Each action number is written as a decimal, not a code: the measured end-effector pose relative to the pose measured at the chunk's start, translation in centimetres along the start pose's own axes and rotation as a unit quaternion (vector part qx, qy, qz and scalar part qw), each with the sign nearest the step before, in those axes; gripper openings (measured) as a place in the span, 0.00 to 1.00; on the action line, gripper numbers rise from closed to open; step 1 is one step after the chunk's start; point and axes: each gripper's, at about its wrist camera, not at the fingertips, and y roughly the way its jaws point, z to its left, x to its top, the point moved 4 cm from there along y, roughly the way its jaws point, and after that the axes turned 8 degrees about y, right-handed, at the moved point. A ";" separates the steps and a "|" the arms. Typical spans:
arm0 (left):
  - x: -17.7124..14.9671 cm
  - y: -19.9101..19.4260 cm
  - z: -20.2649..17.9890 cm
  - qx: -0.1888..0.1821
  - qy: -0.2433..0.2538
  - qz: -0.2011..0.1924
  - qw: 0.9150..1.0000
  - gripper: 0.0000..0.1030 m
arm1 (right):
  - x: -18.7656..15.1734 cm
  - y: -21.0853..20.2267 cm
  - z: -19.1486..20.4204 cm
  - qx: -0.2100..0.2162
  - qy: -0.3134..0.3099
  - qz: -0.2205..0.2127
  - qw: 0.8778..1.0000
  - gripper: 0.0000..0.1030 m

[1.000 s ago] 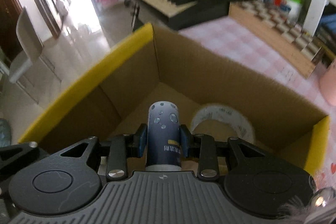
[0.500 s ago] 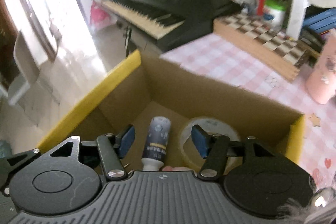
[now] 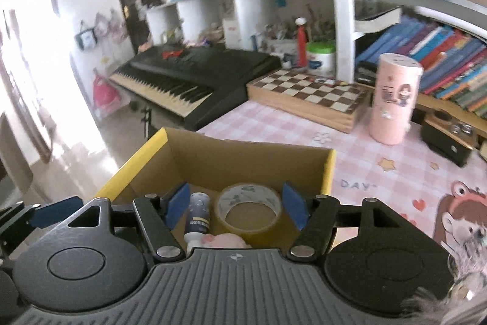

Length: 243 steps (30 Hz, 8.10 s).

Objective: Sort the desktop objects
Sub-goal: 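Lower the charger cube into the box with the left tool while the right tool drops the tube inside, then withdraw both open tools from the box toward the blue bag and grey toy, then grasp the blue plastic bag with the left tool, then lift the blue bag with the left tool while the right tool grasps the white eraser box, then carry the blue bag and eraser box toward the yellow box with both tools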

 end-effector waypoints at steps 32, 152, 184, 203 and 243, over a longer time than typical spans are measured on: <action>-5.6 -8.9 -0.8 -0.046 0.008 0.002 0.999 0.85 | -13.1 -11.8 1.4 -0.151 -0.025 -0.066 0.986 0.63; -2.8 6.6 -32.4 -0.162 0.125 0.090 0.975 0.84 | -9.7 -16.4 -31.3 -0.290 0.115 -0.026 0.950 0.65; -3.8 13.3 -34.0 -0.184 0.089 0.169 0.964 0.26 | -7.6 -9.4 -34.3 -0.214 0.109 0.029 0.970 0.63; -2.3 8.4 -27.3 -0.126 0.010 0.153 0.980 0.26 | -7.7 -3.2 -33.5 -0.182 0.051 0.069 0.980 0.28; -2.7 1.1 -22.8 -0.210 -0.001 0.103 0.972 0.26 | -10.0 -13.9 -21.3 -0.121 0.086 0.039 0.988 0.27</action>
